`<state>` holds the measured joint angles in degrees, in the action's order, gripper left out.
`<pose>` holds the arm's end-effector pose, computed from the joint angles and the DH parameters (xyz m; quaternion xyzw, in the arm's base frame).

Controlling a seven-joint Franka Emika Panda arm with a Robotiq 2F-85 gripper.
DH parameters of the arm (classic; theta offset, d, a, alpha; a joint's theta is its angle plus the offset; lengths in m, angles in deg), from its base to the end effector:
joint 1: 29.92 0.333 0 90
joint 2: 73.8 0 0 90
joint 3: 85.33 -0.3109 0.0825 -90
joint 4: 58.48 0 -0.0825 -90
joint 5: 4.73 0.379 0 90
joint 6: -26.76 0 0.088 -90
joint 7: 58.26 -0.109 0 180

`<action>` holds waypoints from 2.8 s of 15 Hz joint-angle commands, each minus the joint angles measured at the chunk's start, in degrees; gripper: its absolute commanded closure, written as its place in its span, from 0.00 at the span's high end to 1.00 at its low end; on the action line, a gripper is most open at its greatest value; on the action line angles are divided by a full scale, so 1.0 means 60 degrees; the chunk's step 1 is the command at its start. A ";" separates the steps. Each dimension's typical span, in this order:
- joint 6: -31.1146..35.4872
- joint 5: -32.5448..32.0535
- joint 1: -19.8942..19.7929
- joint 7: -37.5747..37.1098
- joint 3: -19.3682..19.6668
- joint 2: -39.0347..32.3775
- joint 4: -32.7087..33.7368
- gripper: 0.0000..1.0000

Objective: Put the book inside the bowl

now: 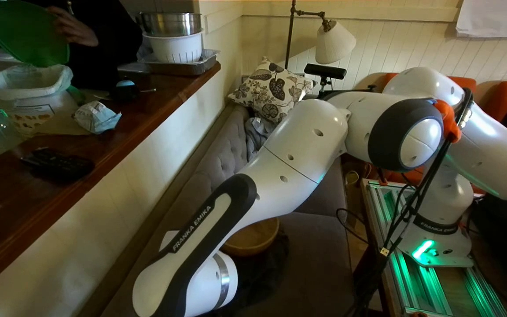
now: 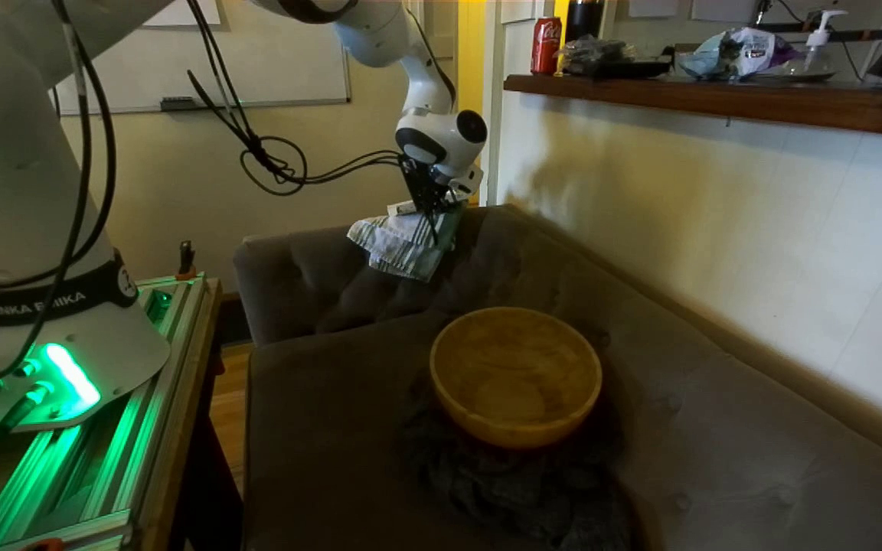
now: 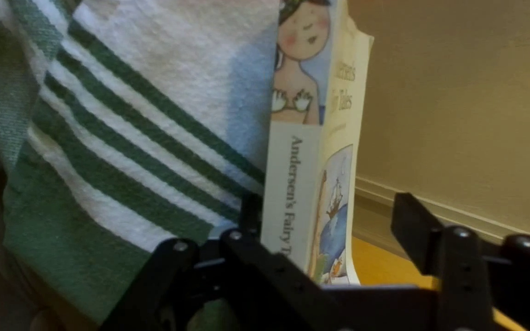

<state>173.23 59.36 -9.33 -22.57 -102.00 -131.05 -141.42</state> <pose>0.5948 0.3910 0.1079 -0.9038 -0.0747 -0.0247 0.4208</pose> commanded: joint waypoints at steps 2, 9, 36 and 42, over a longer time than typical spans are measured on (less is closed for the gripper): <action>0.0107 -0.0484 -0.0070 -0.0509 -0.0253 -0.0562 0.0789 0.38; 0.0042 -0.0464 -0.0192 -0.0599 -0.0326 -0.0640 0.0895 0.06; 0.7100 0.5828 -0.3064 0.1598 -0.0389 0.3724 -0.4109 0.06; 0.6424 0.4535 -0.4405 0.0760 0.0135 0.4471 -0.6655 0.06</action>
<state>213.63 90.26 -31.98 -14.80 -100.78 -108.65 -172.51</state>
